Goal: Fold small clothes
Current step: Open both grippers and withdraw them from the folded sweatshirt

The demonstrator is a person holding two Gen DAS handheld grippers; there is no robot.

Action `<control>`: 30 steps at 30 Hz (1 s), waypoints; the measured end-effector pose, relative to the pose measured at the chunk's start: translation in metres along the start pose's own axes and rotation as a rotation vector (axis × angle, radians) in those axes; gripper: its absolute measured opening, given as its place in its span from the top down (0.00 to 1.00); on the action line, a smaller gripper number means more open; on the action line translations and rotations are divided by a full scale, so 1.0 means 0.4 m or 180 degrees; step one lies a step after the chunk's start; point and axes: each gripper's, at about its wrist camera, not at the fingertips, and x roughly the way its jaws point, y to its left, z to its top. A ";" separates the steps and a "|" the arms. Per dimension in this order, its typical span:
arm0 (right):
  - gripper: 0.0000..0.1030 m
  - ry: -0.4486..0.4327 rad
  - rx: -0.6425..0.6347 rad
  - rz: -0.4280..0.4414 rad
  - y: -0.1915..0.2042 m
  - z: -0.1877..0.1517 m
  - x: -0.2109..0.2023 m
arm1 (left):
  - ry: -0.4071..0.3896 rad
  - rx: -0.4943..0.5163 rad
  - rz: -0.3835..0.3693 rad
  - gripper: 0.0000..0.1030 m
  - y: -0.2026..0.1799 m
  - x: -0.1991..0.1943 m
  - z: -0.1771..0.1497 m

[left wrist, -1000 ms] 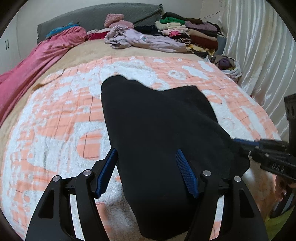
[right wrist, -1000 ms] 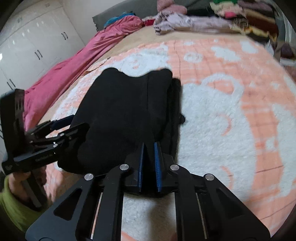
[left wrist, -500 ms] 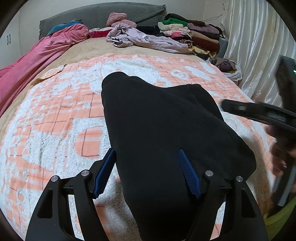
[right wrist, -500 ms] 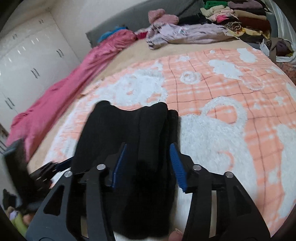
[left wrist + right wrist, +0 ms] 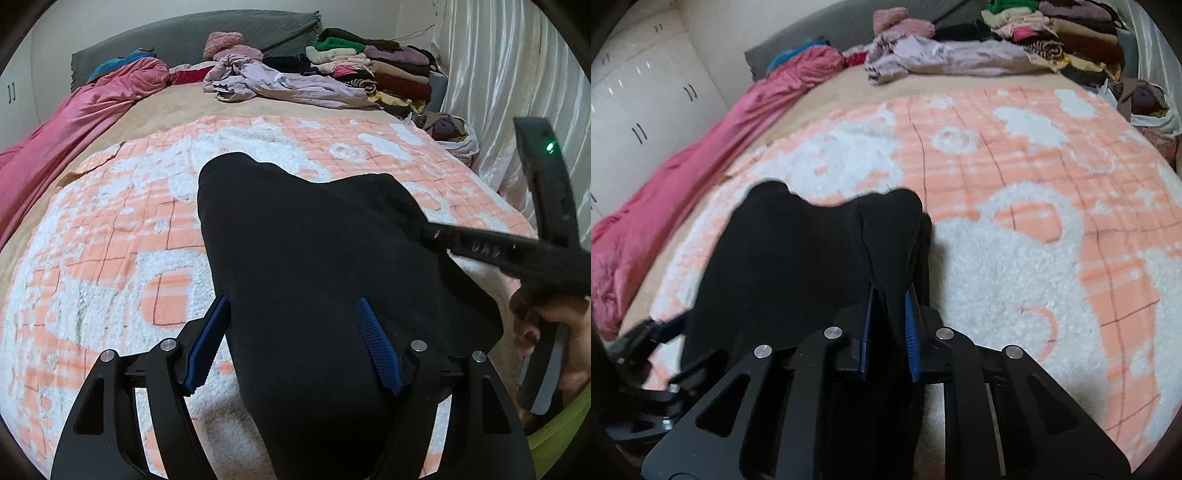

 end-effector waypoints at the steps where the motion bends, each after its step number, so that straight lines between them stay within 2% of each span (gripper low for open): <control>1: 0.88 0.0007 0.0002 -0.0016 -0.002 -0.001 0.003 | -0.0003 -0.0002 0.0001 0.30 -0.001 0.001 0.000; 2: 0.87 0.0000 -0.0007 -0.0029 -0.002 -0.001 0.003 | -0.0004 -0.0003 0.0008 0.30 -0.002 0.002 -0.001; 4: 0.76 -0.0020 -0.0016 -0.0087 -0.003 -0.002 -0.001 | 0.0008 -0.0033 0.0003 0.29 0.003 0.004 0.000; 6: 0.74 -0.0037 -0.0004 -0.0060 -0.005 -0.003 -0.006 | 0.0027 -0.0083 -0.0026 0.28 0.013 0.006 0.001; 8: 0.65 -0.0069 0.0021 -0.0079 -0.006 -0.001 -0.017 | 0.0027 -0.0111 -0.0036 0.28 0.018 0.004 -0.001; 11: 0.61 -0.0163 0.0015 -0.0088 -0.003 0.004 -0.043 | 0.0025 -0.0134 -0.0040 0.28 0.021 0.001 -0.003; 14: 0.46 -0.0294 -0.0006 -0.0188 -0.003 0.006 -0.080 | 0.0025 -0.0150 -0.0028 0.28 0.023 -0.006 -0.002; 16: 0.32 -0.0405 0.0010 -0.0206 -0.005 0.005 -0.112 | 0.0028 -0.0154 -0.0030 0.28 0.021 -0.011 0.001; 21: 0.18 -0.0721 -0.0091 -0.0290 0.011 -0.016 -0.206 | -0.0017 -0.0153 -0.0055 0.20 0.017 -0.043 0.000; 25: 0.14 -0.0964 -0.0165 -0.0320 0.032 -0.029 -0.280 | -0.0097 -0.0163 -0.0061 0.18 0.013 -0.081 0.001; 30: 0.10 -0.1329 -0.0322 -0.0361 0.078 -0.044 -0.364 | -0.0209 -0.0157 -0.0049 0.08 0.014 -0.139 -0.007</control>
